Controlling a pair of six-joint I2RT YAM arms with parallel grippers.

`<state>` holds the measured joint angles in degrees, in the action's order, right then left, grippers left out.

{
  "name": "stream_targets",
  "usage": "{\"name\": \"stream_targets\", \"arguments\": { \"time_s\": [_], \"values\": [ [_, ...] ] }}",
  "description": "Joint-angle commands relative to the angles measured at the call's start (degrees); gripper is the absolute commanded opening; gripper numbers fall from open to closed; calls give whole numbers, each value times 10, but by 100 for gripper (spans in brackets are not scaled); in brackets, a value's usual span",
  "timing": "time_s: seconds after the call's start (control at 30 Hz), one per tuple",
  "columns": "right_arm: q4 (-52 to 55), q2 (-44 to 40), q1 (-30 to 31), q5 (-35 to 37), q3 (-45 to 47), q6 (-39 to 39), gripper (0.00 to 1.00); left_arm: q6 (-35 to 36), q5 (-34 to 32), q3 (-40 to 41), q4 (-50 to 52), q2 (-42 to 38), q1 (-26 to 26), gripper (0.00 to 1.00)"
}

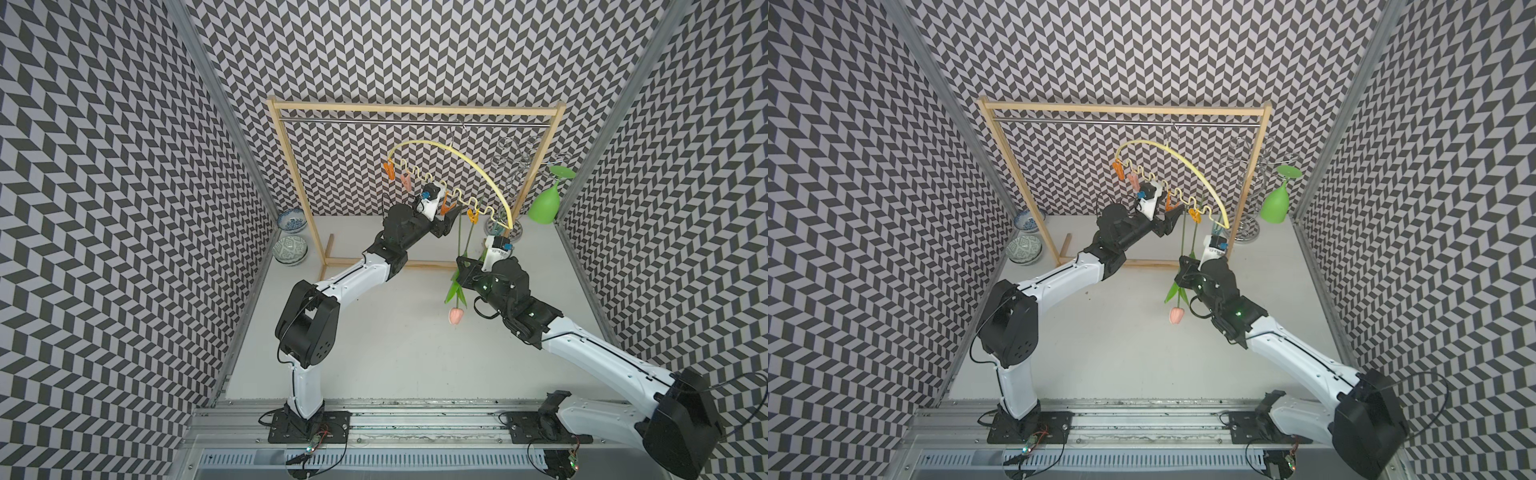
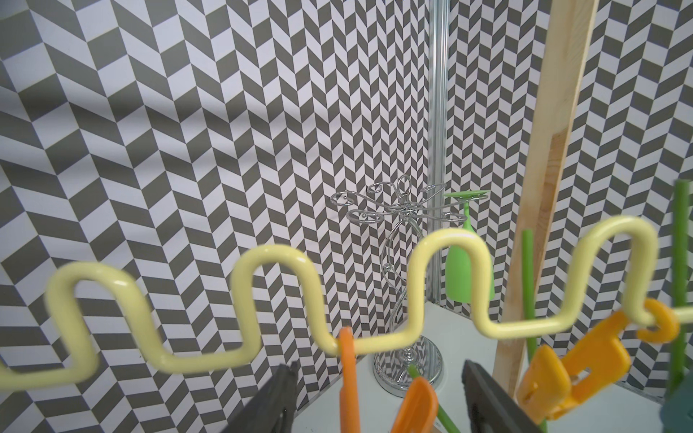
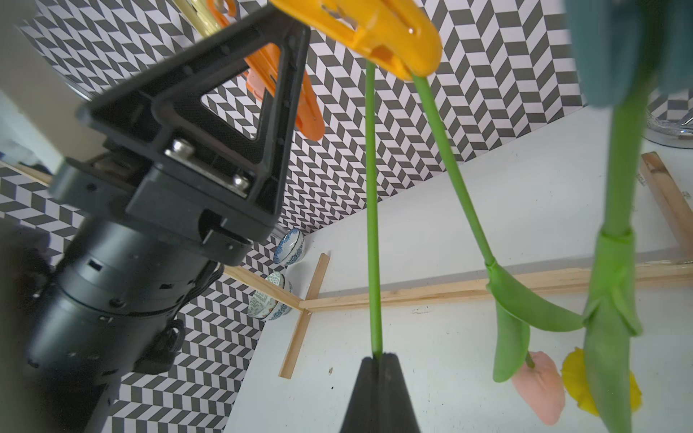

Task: Dry the flowers on a clothes hanger
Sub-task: Open the clamp at the hanger.

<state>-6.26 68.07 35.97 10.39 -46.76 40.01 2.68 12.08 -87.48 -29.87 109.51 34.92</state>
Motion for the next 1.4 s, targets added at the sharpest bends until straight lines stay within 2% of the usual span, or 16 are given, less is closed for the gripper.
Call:
{"name": "stream_targets", "arguments": {
  "time_s": [0.0, 0.2, 0.43, 0.53, 0.67, 0.8, 1.07, 1.37],
  "values": [
    [-29, 6, -5, -13, -16, -7, 0, -6, -16, -21, 11, 4, 4, 68],
    [-29, 8, -9, -20, -17, -9, 0, -20, -19, -39, 37, 6, 5, 50],
    [-28, 8, -11, -28, -14, -5, 0, -30, -19, -43, 47, -1, 6, 41],
    [-26, 8, -11, -28, -14, -4, 0, -36, -18, -43, 48, -1, 6, 43],
    [-25, 8, -11, -28, -14, -3, 0, -39, -18, -43, 52, 1, 8, 59],
    [-25, 9, -11, -31, -13, -1, 0, -37, -21, -43, 55, 4, 12, 62],
    [-23, 11, -11, -33, -16, -2, 0, -43, -42, -60, 65, 11, 17, 56],
    [-24, 13, -13, -36, -17, -1, 0, -54, -42, -67, 77, 12, 18, 38]
  ]
}}
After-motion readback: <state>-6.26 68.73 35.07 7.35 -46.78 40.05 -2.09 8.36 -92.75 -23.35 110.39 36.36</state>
